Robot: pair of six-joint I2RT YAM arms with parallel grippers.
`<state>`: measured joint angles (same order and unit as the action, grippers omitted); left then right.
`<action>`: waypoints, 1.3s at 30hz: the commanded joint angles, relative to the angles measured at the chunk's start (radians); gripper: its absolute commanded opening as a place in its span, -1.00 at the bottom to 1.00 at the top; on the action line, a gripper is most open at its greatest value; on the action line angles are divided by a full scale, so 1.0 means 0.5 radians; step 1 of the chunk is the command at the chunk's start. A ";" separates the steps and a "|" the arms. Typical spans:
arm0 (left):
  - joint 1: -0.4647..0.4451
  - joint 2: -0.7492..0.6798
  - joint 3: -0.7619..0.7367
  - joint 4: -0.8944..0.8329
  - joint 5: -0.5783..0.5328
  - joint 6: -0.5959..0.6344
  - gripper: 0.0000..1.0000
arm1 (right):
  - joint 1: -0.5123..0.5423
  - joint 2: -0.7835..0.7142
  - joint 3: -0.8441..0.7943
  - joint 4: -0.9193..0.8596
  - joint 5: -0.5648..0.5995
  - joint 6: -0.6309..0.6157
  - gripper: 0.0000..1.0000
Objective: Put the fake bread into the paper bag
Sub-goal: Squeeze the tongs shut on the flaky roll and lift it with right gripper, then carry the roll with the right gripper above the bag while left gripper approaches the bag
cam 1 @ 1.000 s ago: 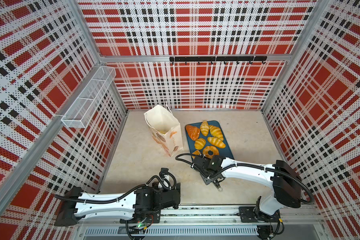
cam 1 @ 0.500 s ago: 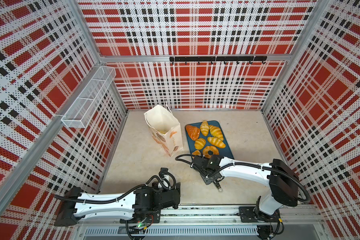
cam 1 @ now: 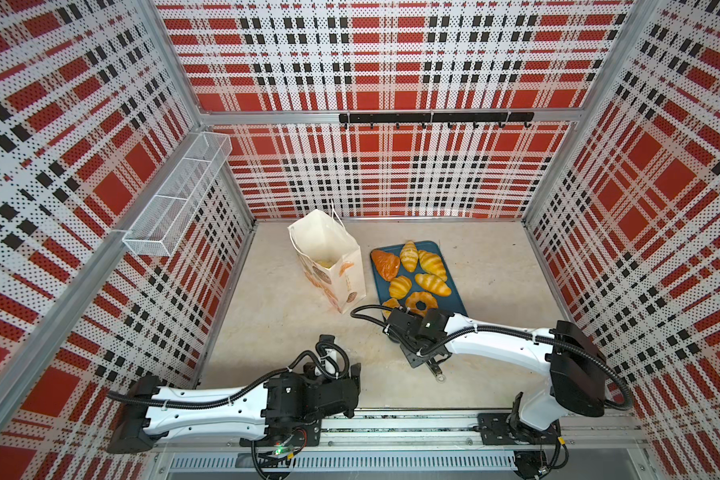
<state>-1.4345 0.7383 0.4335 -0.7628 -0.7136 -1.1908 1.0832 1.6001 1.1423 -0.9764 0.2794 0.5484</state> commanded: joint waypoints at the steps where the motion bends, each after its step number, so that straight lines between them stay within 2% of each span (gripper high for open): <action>1: -0.009 -0.046 0.071 -0.002 -0.103 0.018 0.99 | -0.024 -0.106 -0.005 0.075 -0.008 -0.037 -0.25; 8: 0.002 -0.059 0.137 0.004 -0.156 0.119 0.99 | -0.080 -0.212 0.008 0.106 -0.060 -0.097 -0.28; 12: 0.096 -0.038 0.193 0.024 -0.133 0.252 0.99 | -0.104 -0.301 0.015 0.131 -0.057 -0.123 -0.28; 17: 0.350 -0.042 0.250 0.135 0.092 0.481 0.99 | -0.151 -0.413 0.056 0.132 -0.062 -0.161 -0.27; 25: 0.569 -0.043 0.415 0.230 0.244 0.872 0.99 | -0.263 -0.484 0.246 0.123 -0.116 -0.318 -0.26; 30: 0.718 0.021 0.570 0.249 0.394 1.113 0.99 | -0.327 -0.474 0.418 0.115 -0.162 -0.428 -0.25; 39: 1.034 0.193 0.848 0.257 0.692 1.357 0.99 | -0.418 -0.345 0.865 0.018 -0.218 -0.661 -0.22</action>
<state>-0.9504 0.8207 0.8158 -0.6537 -0.4221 -0.5884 0.8814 1.4055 1.4994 -0.9920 0.1879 0.2863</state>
